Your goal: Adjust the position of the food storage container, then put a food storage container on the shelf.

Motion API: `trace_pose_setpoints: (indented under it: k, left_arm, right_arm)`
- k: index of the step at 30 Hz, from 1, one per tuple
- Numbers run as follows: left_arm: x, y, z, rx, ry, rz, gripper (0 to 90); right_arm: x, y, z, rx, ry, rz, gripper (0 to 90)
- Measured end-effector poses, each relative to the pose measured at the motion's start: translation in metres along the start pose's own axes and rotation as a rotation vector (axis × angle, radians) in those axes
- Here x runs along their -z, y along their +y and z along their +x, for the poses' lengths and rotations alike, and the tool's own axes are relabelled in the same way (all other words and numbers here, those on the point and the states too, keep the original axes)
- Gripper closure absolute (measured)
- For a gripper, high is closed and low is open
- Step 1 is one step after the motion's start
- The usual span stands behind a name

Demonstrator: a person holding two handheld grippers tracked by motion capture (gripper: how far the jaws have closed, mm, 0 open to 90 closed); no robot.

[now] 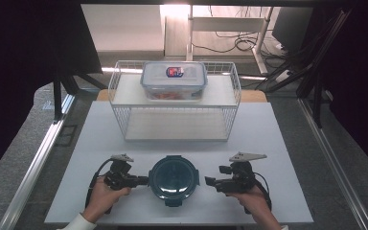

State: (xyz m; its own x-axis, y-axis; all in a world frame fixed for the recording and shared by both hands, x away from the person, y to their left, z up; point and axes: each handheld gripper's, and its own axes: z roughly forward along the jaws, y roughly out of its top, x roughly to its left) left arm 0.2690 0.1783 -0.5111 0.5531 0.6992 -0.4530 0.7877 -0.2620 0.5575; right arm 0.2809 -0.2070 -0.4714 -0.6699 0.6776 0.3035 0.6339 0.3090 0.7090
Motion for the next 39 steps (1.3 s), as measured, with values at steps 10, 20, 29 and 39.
trace_pose_setpoints:
  k: [10,20,29,39]
  left_arm:
    - [0.041,-0.003,0.004,-0.004,0.119,-0.141,58.7]
    - [0.049,-0.003,-0.003,0.045,0.150,-0.167,19.9]
    - [0.040,-0.006,-0.014,0.075,0.060,-0.183,13.0]
    - [0.026,-0.001,-0.021,0.118,0.007,-0.169,11.7]
  right_arm:
    - [0.005,-0.002,-0.004,0.002,-0.016,-0.023,21.3]
    - [0.010,-0.003,-0.002,0.006,-0.011,-0.045,20.5]
    - [0.005,-0.002,0.000,-0.006,0.015,-0.022,18.1]
    - [0.000,0.000,0.004,-0.056,0.044,-0.016,16.3]
